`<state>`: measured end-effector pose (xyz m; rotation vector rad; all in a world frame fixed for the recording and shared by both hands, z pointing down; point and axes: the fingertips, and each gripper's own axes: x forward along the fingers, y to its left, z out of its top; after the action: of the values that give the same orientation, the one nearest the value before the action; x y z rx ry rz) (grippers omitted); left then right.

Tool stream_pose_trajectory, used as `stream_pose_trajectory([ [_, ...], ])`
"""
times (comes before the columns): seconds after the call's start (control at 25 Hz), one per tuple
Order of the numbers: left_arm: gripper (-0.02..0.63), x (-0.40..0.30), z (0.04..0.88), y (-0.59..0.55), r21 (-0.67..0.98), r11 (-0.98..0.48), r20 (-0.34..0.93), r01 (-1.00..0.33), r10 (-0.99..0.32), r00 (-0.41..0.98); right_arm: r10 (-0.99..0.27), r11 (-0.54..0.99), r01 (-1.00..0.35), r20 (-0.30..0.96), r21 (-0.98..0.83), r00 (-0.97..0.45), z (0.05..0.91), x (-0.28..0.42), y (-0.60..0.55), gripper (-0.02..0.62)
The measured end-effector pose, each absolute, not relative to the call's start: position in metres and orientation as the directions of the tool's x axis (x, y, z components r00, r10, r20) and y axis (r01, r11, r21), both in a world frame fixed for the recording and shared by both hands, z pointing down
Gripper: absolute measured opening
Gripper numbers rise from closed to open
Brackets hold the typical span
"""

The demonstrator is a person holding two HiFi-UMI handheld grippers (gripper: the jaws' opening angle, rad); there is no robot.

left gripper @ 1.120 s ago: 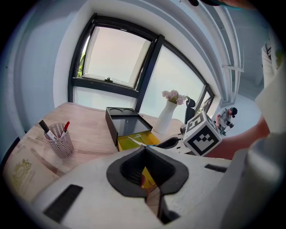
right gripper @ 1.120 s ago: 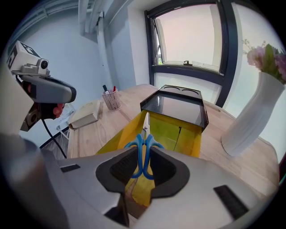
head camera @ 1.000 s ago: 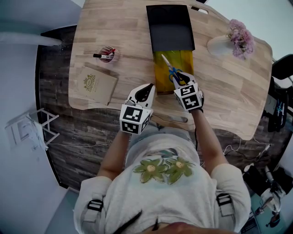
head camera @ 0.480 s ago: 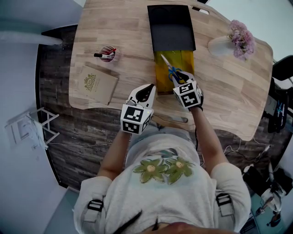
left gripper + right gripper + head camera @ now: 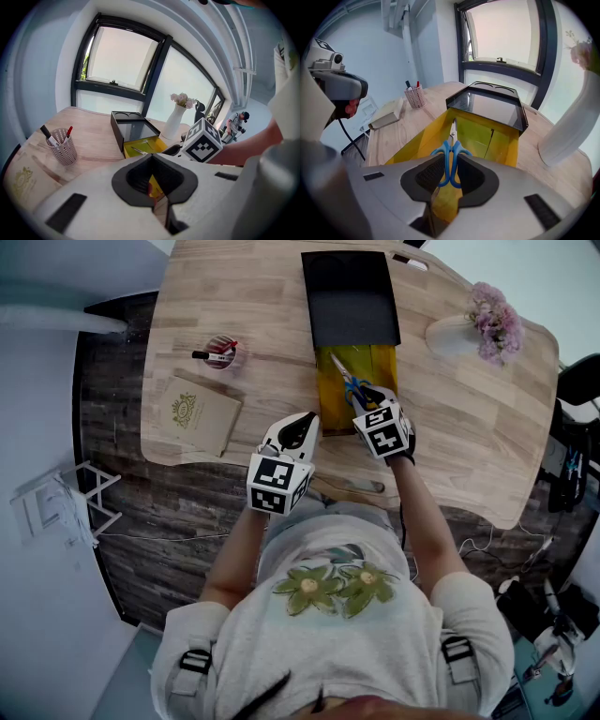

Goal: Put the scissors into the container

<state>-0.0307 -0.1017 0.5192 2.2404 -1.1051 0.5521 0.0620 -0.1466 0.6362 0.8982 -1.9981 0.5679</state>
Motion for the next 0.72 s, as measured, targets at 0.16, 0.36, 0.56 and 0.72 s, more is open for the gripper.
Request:
stream_pose_trajectory([
  [0.16,0.005,-0.031,0.520,-0.103,0.313,-0.493,0.585,-0.812,-0.573,0.573,-0.376,0.639,-0.767,0.847,-0.057,-0.377,0.639,0.061,-0.149,0.083],
  [0.36,0.005,-0.032,0.522,-0.104,0.313,-0.491,0.587,-0.813,-0.572,0.572,-0.366,0.643,-0.764,0.851,-0.063,-0.377,0.643,0.058,-0.152,0.083],
  [0.56,0.005,-0.034,0.523,-0.105,0.313,-0.488,0.590,-0.815,-0.573,0.569,-0.356,0.648,-0.759,0.856,-0.064,-0.376,0.646,0.056,-0.155,0.083],
  [0.72,0.005,-0.036,0.525,-0.104,0.316,-0.484,0.592,-0.816,-0.571,0.568,-0.345,0.653,-0.755,0.862,-0.064,-0.371,0.650,0.055,-0.155,0.083],
])
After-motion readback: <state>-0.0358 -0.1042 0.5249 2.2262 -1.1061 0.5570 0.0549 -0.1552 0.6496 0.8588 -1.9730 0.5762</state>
